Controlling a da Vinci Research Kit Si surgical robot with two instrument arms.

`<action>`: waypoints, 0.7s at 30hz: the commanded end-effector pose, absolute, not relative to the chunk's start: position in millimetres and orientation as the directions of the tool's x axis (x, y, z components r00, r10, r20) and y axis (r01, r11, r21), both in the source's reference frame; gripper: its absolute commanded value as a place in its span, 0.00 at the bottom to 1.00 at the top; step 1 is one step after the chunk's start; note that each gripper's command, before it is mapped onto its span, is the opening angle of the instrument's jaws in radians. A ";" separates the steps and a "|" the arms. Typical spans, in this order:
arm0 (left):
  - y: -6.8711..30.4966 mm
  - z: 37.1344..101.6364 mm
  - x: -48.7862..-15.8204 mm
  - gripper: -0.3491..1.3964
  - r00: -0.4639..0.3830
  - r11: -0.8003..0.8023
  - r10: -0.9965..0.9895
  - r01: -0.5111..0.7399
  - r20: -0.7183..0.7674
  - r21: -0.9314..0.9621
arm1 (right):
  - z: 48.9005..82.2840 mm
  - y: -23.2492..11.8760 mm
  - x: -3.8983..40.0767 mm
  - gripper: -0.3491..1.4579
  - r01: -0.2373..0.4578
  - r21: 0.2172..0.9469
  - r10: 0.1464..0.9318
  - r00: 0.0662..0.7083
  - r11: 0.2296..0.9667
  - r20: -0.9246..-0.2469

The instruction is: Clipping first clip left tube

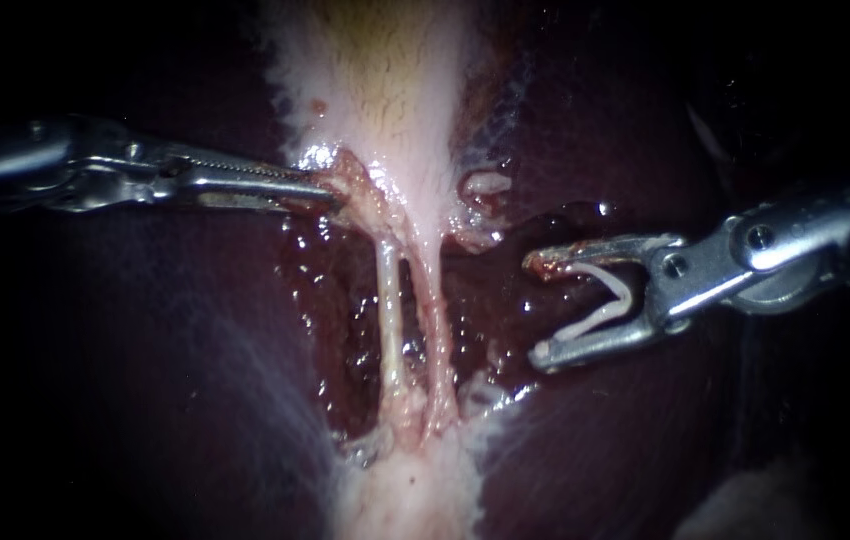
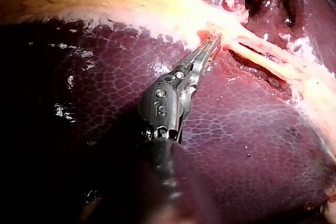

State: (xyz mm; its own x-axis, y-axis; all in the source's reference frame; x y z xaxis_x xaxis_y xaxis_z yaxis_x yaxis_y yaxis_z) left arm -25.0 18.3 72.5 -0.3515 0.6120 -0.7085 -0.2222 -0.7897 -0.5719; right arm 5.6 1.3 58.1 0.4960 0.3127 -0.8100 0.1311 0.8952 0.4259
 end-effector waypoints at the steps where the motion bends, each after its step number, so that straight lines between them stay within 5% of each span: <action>1: 18.3 72.4 -25.0 0.00 -0.351 -0.790 0.612 -0.224 -0.709 -0.571 | 58.1 1.3 5.6 0.47 0.131 0.426 0.313 0.496 0.895 -0.810; 21: 20.2 63.9 -19.1 0.00 -0.335 -0.776 0.630 -0.261 -0.700 -0.574 | 58.1 1.2 5.4 0.47 0.131 0.426 0.313 0.496 0.895 -0.810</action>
